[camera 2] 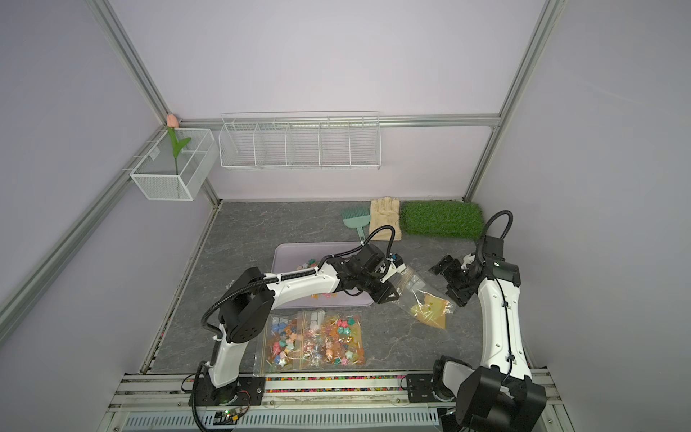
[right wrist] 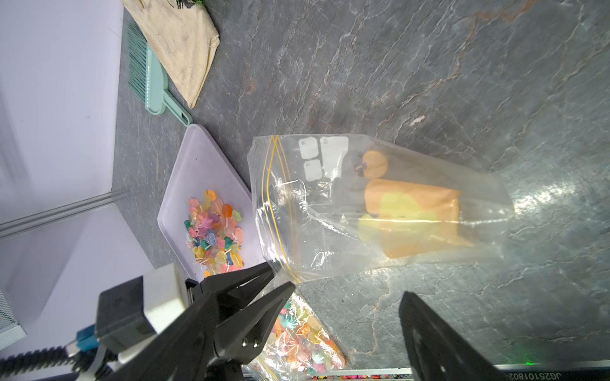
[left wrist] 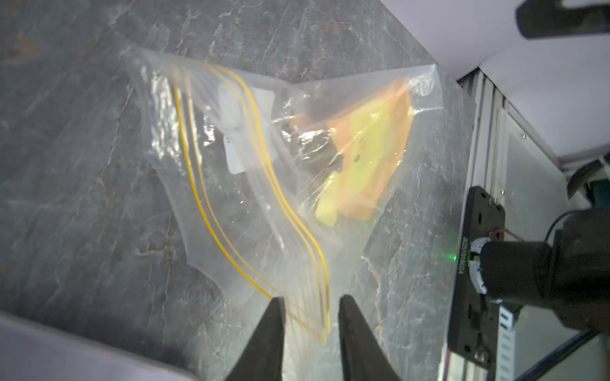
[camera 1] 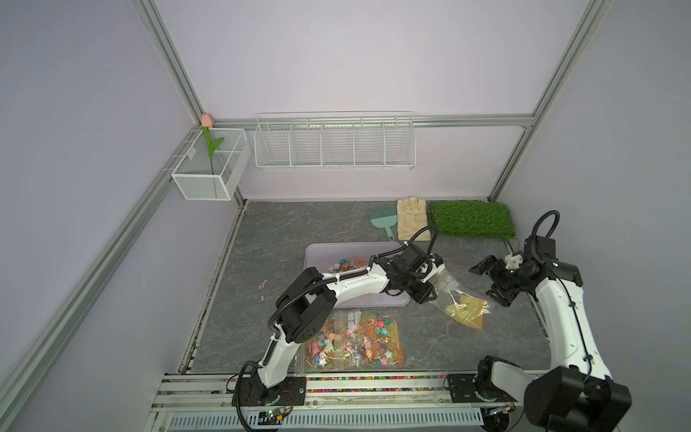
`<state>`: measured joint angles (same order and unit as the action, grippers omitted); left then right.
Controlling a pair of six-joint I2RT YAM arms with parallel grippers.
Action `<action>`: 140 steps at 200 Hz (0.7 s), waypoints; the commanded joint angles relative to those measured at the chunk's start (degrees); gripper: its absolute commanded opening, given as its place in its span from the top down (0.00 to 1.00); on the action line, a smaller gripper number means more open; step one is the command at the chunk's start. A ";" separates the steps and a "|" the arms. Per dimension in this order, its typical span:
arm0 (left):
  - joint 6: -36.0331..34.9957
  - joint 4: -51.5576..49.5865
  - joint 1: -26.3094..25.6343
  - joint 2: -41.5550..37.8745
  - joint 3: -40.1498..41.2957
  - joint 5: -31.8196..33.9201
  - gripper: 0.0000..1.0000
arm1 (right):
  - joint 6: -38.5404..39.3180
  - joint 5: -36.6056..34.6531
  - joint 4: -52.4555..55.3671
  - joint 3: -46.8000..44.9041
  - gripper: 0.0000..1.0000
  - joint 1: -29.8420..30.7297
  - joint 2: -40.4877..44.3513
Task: Pour candies out of the ziploc bag
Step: Pick up the ziploc bag from the center of the board, then place the ziploc bag at the center of the board.
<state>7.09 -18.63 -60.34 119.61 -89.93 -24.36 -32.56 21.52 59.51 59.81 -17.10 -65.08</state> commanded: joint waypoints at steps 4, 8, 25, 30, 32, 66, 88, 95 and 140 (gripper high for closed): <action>-0.76 -0.78 -0.22 1.23 -1.83 0.14 0.88 | 0.39 0.63 0.20 0.05 0.11 0.40 0.74; -0.76 -0.98 -0.22 1.23 -1.94 0.27 0.91 | 0.39 0.63 0.17 0.04 0.11 0.39 0.74; -1.69 -2.39 -0.22 1.18 -2.67 1.08 1.00 | 0.47 0.47 0.17 -0.03 0.11 0.38 0.86; -2.11 -2.93 -0.18 1.06 -2.93 1.45 1.00 | 0.57 0.30 0.17 -0.04 0.11 0.40 0.92; -2.40 -3.17 -0.17 1.02 -3.07 1.54 1.00 | 0.57 0.24 0.17 -0.05 0.11 0.40 0.96; -9.13 -8.29 -0.04 0.77 -6.04 6.06 1.00 | 1.29 -1.48 0.06 -0.77 0.11 0.40 1.20; -13.23 -10.33 0.36 2.21 -9.06 10.34 1.00 | 1.46 -2.12 -0.40 -1.91 0.11 0.43 1.37; -13.97 -10.53 0.76 3.25 -10.27 10.49 1.00 | 1.52 -2.18 -0.46 -2.19 0.11 0.39 1.44; -18.39 -15.08 2.24 13.02 -24.82 15.35 1.00 | 2.20 -3.60 0.14 -2.59 0.10 0.80 2.19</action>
<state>-5.85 -28.45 -58.85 127.17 -107.72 -13.67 -31.83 19.42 59.09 58.00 -16.88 -64.29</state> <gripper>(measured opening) 0.046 0.897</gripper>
